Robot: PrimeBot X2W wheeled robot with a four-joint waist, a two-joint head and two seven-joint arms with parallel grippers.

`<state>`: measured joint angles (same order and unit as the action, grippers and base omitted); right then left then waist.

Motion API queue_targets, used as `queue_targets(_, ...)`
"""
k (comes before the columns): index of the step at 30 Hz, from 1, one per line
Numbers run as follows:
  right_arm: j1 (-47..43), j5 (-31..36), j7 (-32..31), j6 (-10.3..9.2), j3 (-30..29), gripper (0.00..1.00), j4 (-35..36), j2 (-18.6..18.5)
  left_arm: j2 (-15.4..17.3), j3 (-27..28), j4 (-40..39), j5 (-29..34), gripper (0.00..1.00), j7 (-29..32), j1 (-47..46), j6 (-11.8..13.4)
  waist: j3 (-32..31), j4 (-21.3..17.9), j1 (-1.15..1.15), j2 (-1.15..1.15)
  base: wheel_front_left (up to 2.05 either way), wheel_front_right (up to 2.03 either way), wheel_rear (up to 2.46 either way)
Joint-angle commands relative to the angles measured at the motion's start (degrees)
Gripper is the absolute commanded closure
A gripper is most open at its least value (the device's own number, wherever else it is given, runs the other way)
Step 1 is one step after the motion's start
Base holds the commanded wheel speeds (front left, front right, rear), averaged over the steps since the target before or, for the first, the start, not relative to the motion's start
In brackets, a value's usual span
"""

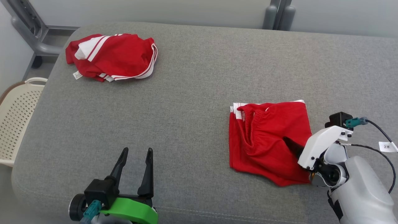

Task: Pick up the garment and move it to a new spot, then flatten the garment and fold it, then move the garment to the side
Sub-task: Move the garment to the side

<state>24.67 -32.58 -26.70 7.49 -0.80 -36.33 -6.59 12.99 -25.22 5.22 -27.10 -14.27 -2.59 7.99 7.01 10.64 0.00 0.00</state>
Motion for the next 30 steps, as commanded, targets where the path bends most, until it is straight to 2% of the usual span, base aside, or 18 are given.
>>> queue_targets(1, 0.4, -0.18, 0.19, 0.01, 0.78, 0.5, -0.79, -0.09, -0.02, 0.02, -0.01, 0.53, 0.0, -0.4, -0.82, -0.21, 0.06, 0.26, 0.0, 0.0, 0.0, 0.0, 0.0)
queue_targets(2, 0.76, -0.01, 0.52, 0.01, 1.4, 0.65, -1.09, -0.23, -0.03, -0.02, -0.01, 0.55, 0.0, -0.42, -0.84, -0.18, 0.08, 0.34, 0.0, 0.0, 0.0, 0.0, 0.0)
queue_targets(3, 0.76, -0.01, 0.52, 0.01, 1.4, 0.65, -1.09, -0.23, -0.03, -0.02, -0.01, 0.55, 0.0, -0.42, -0.84, -0.18, 0.08, 0.34, 0.0, 0.0, 0.0, 0.0, 0.0)
queue_targets(4, 1.07, 0.05, 0.93, 0.01, 1.95, 0.8, -1.29, -0.42, -0.03, -0.03, -0.03, 0.58, 0.0, -0.44, -0.85, -0.13, 0.1, 0.38, 0.0, 0.0, 0.0, 0.0, 0.0)
queue_targets(5, 1.32, 0.24, 1.55, 0.0, 2.34, 1.0, -1.55, -0.7, -0.03, -0.02, -0.09, 0.59, 0.0, -0.42, -0.84, -0.08, 0.12, 0.39, 0.0, 0.0, 0.0, 0.0, 0.0)
queue_targets(11, 3.38, 1.44, 4.85, 0.0, 4.75, 1.0, -3.05, -2.87, 0.16, -0.15, -0.9, 0.85, 0.0, -0.5, -0.96, -0.05, 0.28, -0.42, 0.0, 0.0, 0.0, 0.0, 0.0)
queue_targets(17, 5.56, 2.03, 7.06, 0.0, 6.92, 1.0, -3.78, -4.73, 0.5, -0.2, -2.1, 1.36, 0.0, -0.53, -1.5, 0.26, 0.6, -3.28, 0.0, 0.0, 0.0, 0.0, 0.0)
queue_targets(24, 8.81, 2.22, 8.87, -0.01, 8.78, 1.0, -3.8, -6.7, 0.99, -0.5, -3.09, 2.15, 0.0, -0.37, -2.8, 0.42, 2.02, -10.22, 0.0, 0.0, 0.0, 0.0, 0.0)
queue_targets(30, 11.84, 1.72, 9.53, -0.01, 10.0, 1.0, -3.65, -7.48, 1.23, -0.62, -3.88, 2.77, 0.0, -0.24, -4.54, 0.51, 4.05, -18.43, 0.0, 0.0, 0.0, 0.0, 0.0)
